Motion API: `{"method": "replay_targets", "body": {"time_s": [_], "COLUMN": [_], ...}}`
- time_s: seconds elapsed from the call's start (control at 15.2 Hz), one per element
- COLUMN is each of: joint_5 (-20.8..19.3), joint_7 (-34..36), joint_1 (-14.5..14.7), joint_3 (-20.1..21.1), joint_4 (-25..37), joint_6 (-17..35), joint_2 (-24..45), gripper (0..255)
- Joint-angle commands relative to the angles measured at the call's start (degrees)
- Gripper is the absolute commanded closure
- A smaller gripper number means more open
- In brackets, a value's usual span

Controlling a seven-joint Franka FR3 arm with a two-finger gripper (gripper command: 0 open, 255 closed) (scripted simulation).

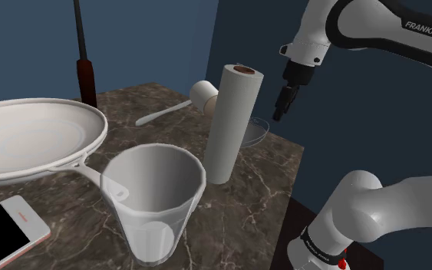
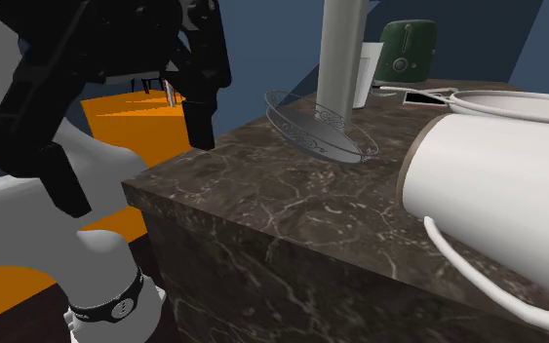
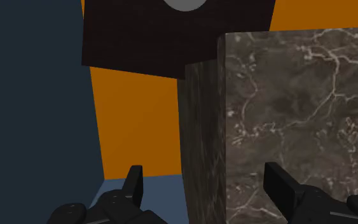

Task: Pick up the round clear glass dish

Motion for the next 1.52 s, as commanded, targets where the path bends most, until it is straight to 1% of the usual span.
{"method": "replay_targets", "body": {"time_s": [0.0,0.46,0.79,0.86,1.32,1.45], "joint_5": [0.0,2.54,3.57,3.57,3.67,3.67], "joint_7": [0.0,-0.82,-0.48,-0.48,-1.11,-1.11], "joint_1": [0.0,4.83,7.96,7.98,8.03,8.03], "joint_3": [0.0,5.62,9.97,9.97,9.99,9.99], "joint_4": [0.0,18.79,34.04,34.08,26.19,26.19], "joint_6": [0.0,-10.57,-19.54,-19.56,-13.5,-13.5], "joint_2": [0.0,19.65,33.98,34.01,32.18,32.18], "gripper": [0,0,0,0,0,0]}}
